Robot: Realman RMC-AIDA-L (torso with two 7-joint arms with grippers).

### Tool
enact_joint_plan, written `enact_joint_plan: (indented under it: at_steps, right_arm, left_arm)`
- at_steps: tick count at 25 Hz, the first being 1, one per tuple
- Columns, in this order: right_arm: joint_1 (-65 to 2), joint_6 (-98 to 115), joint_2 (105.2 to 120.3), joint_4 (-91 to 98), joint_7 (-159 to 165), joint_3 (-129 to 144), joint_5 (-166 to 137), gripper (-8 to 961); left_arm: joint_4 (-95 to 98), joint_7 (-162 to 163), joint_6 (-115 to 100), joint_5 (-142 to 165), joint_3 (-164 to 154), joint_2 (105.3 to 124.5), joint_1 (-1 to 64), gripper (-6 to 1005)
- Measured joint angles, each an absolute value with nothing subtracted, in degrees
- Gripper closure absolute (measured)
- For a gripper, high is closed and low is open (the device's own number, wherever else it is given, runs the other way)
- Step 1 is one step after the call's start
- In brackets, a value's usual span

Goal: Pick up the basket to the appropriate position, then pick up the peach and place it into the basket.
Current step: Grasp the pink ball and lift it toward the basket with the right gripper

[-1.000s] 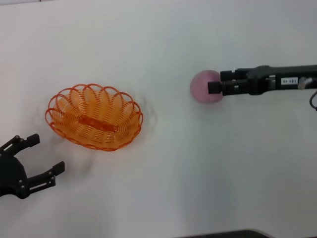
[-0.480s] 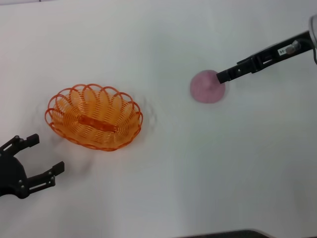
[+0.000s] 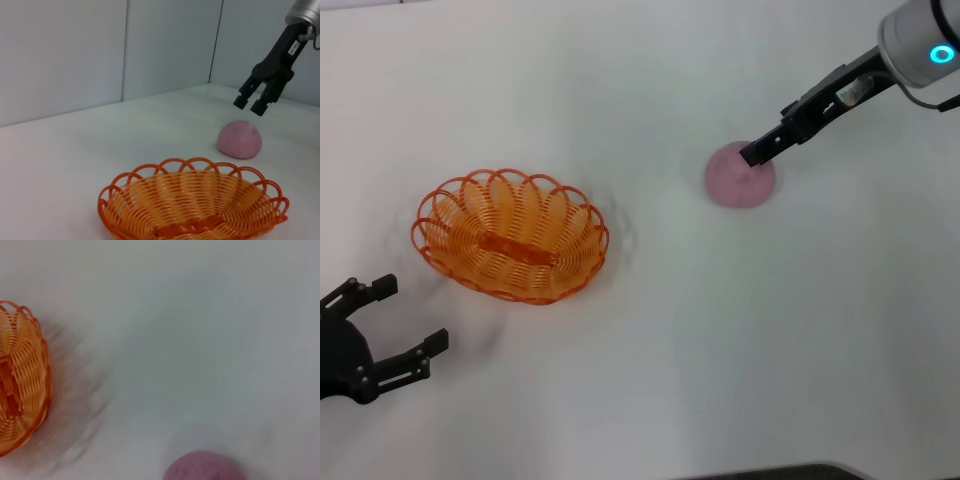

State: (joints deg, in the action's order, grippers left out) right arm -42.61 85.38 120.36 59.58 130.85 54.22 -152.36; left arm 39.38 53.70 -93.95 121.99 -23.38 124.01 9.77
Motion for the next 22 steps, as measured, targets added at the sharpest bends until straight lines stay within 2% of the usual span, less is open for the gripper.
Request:
enact_joint_plan:
  at_steps: [22]
  right_arm:
    - [-45.29,75.29,119.89,46.9,131.05,60.67,-149.95,68]
  left_arm:
    - [39.2,53.7,-93.96,121.98,-22.91,124.02,9.88,61]
